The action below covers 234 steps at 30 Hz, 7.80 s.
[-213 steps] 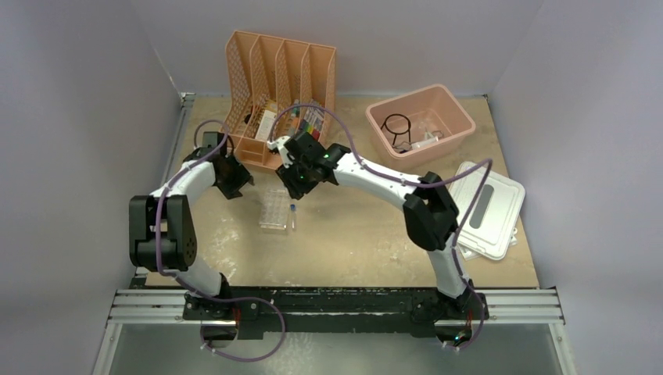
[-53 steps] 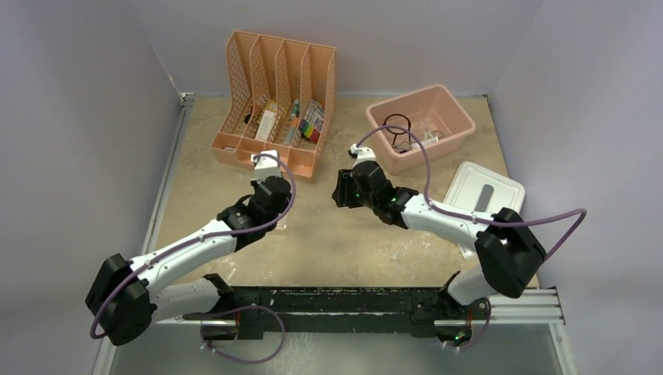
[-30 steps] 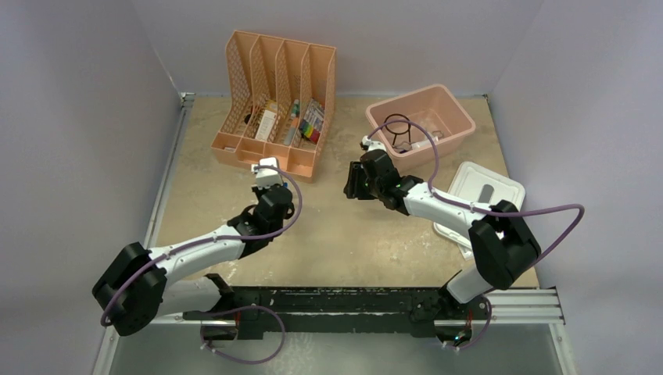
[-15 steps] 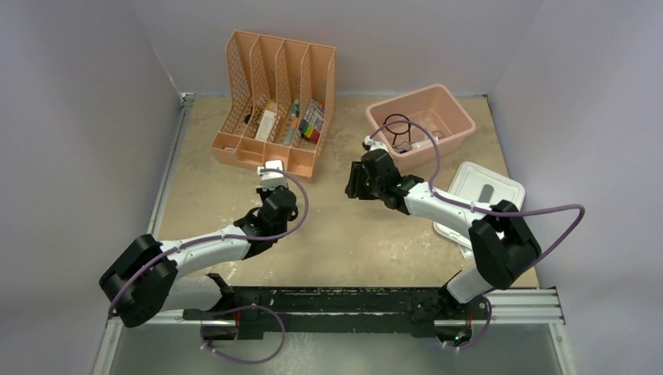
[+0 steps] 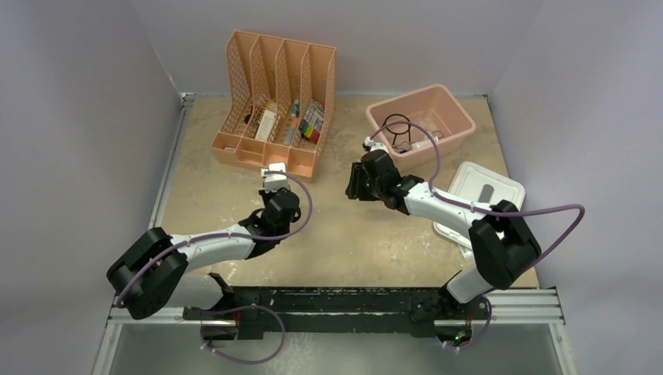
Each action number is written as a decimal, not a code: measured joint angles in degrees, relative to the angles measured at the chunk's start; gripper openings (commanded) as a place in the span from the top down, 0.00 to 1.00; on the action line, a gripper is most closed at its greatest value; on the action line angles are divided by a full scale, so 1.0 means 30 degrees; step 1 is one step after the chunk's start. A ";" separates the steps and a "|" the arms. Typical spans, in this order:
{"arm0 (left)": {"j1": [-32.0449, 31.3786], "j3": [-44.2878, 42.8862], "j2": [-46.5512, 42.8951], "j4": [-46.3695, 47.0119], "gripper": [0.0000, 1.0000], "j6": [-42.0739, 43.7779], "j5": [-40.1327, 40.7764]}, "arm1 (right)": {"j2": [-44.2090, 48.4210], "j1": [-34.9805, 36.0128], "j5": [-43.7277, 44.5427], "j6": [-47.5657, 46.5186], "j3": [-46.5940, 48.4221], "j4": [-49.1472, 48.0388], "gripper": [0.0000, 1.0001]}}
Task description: Organize the chemistry lab equipment
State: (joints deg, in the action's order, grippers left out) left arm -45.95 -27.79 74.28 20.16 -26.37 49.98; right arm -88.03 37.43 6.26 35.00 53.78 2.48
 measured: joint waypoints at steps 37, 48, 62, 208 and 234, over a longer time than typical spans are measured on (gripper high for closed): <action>-0.0066 -0.5982 -0.2951 -0.7417 0.30 -0.1858 0.0226 | 0.2769 -0.0131 0.1800 -0.0393 -0.0357 0.1348 0.47; -0.0066 -1.0586 -0.2608 -0.9602 0.29 -0.1268 -0.6288 | 0.6054 -0.4277 0.6149 -0.0947 -0.0306 0.5515 0.36; -0.0066 -1.1657 -0.0809 -1.0149 0.29 -0.0991 -1.0222 | 0.0197 -1.0994 0.6492 0.0546 0.0321 0.9500 0.64; 0.5209 -2.5318 1.5905 -0.1137 1.00 -1.3056 -2.9434 | 0.0554 -1.5096 -0.1231 -0.0248 1.0877 0.7584 0.36; 0.5974 -2.7685 1.9118 -0.4918 0.32 -1.0025 -2.6695 | -0.5180 -1.5118 -0.0561 -0.3949 1.3049 0.6186 0.27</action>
State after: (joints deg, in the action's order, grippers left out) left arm -28.03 -110.85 131.63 5.41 -56.45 -30.11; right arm -103.57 -7.92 4.58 23.16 92.92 21.04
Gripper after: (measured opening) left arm 0.592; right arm 0.710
